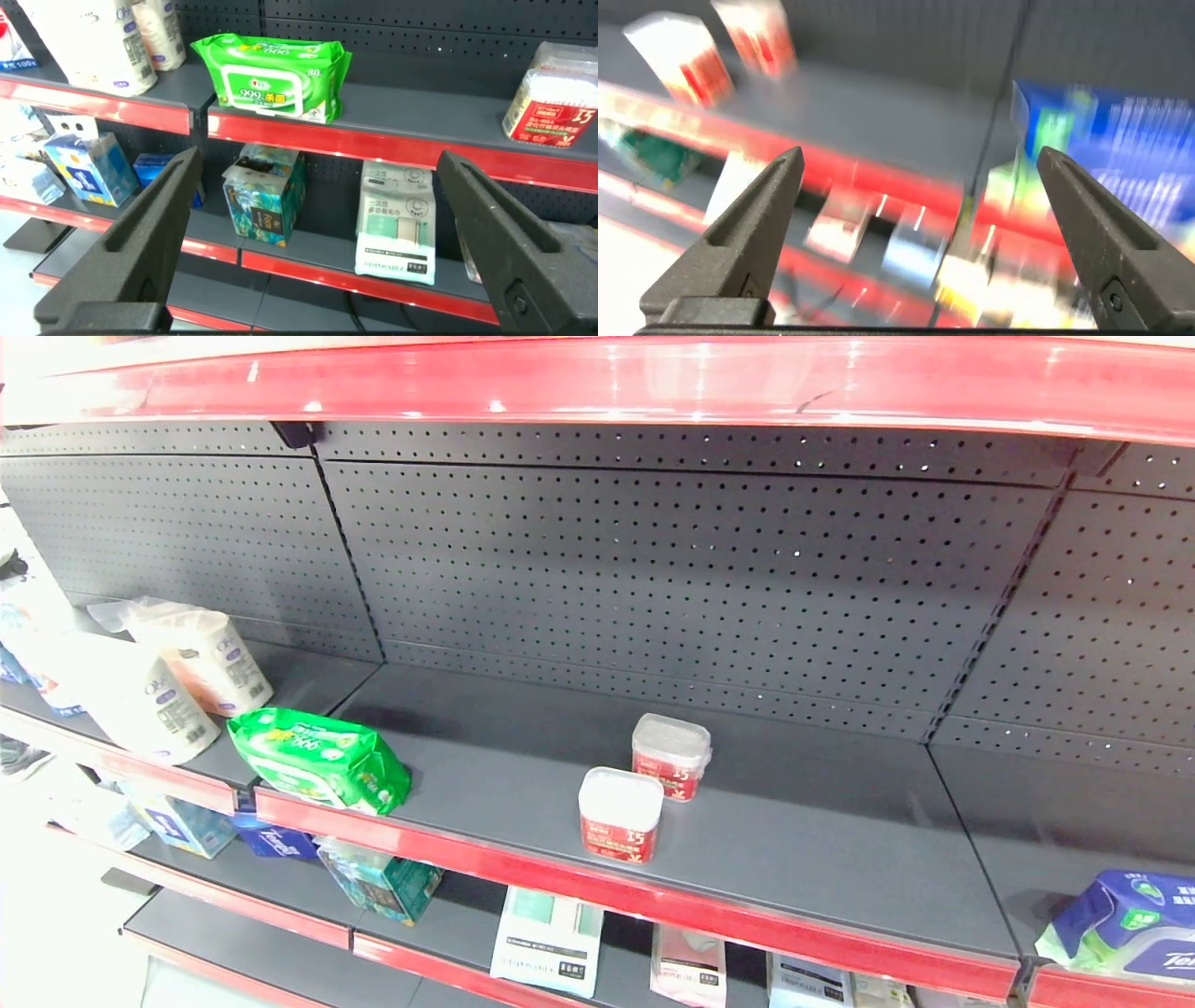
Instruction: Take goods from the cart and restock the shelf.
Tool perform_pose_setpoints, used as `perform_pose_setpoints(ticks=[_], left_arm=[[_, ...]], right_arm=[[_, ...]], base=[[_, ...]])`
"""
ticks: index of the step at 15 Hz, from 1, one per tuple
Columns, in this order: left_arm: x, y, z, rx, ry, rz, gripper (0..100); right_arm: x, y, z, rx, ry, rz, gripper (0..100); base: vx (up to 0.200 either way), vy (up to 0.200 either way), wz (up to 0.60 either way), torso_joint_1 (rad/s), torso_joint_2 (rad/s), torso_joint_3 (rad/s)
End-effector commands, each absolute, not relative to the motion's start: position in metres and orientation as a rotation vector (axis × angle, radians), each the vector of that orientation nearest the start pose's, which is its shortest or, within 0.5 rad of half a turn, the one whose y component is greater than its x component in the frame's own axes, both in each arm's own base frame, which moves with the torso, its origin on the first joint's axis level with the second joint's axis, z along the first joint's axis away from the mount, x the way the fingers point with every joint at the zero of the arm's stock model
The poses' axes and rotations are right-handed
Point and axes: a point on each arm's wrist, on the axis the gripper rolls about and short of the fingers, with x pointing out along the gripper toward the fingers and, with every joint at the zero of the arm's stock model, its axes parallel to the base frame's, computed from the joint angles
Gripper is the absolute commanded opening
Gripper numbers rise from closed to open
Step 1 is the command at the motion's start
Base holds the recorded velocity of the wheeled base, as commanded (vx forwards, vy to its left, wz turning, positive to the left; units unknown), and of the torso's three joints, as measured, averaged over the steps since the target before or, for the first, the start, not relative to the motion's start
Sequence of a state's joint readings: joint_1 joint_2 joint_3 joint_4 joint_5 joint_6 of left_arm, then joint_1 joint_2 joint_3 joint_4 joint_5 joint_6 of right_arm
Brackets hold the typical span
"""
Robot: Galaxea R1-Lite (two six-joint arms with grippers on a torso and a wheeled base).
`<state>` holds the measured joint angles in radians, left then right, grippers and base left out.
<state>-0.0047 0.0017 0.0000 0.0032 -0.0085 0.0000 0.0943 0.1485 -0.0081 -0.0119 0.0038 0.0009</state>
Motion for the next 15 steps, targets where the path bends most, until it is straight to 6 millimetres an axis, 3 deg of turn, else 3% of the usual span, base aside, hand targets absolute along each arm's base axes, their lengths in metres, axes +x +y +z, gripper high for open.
perform_pose_setpoints(ticks=[1, 5, 7, 15], left_arm=[[-0.0226, -0.0001, 0.0752, 0.0, 0.006, -0.014, 100], [-0.0226, -0.0001, 0.0752, 0.0, 0.006, -0.012, 100], [-0.0226, -0.0001, 0.0752, 0.0, 0.006, -0.015, 100], [-0.0226, -0.0001, 0.0752, 0.0, 0.006, -0.015, 100]], right_arm=[[-0.0155, -0.0016, 0.0777, -0.02, 0.097, 0.09, 100], [-0.0162, 0.0007, 0.0775, -0.007, 0.083, -0.043, 100], [-0.0223, 0.0003, 0.0761, 0.003, 0.002, 0.034, 100], [-0.0228, 0.0, 0.0758, -0.003, -0.003, 0.005, 100]], base=[[0.0, 0.0, 0.0, 0.0, 0.0, 0.0], [0.0, 0.0, 0.0, 0.0, 0.0, 0.0], [0.0, 0.0, 0.0, 0.0, 0.0, 0.0], [0.0, 0.0, 0.0, 0.0, 0.0, 0.0]])
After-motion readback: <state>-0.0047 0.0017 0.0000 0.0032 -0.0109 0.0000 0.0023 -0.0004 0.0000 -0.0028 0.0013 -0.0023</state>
